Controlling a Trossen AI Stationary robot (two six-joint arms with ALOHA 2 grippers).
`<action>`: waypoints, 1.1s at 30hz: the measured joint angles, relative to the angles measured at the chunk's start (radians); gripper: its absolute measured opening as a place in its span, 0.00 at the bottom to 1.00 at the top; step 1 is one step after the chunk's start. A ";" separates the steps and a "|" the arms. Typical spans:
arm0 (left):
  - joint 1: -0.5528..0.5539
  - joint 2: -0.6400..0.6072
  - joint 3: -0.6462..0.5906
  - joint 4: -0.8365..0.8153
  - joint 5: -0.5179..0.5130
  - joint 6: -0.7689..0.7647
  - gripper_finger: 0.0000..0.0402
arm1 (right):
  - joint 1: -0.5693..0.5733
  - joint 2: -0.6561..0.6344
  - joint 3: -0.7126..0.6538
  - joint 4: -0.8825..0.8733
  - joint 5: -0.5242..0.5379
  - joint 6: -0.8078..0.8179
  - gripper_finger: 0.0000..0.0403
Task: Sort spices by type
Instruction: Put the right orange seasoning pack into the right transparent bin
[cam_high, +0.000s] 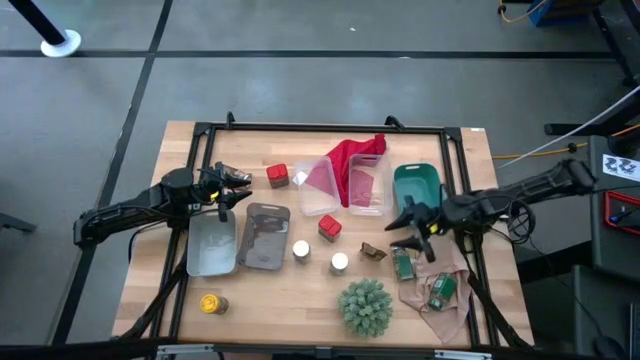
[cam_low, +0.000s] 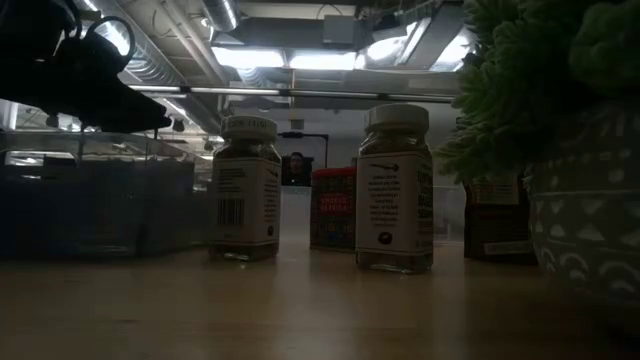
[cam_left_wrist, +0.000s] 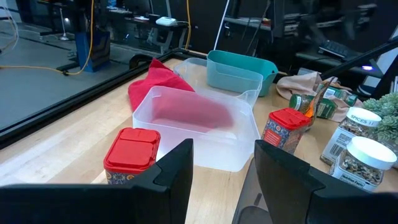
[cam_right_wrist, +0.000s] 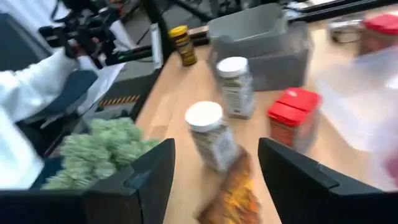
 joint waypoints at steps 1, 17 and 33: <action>0.000 0.000 0.000 0.000 0.000 0.000 0.39 | 0.015 0.033 0.026 -0.018 0.008 0.001 0.57; 0.000 0.000 0.000 0.000 0.000 0.003 0.39 | 0.094 0.431 0.404 -0.458 0.155 0.151 0.57; 0.000 0.000 0.000 0.000 0.000 0.012 0.39 | 0.093 0.549 0.450 -0.539 0.171 0.173 0.57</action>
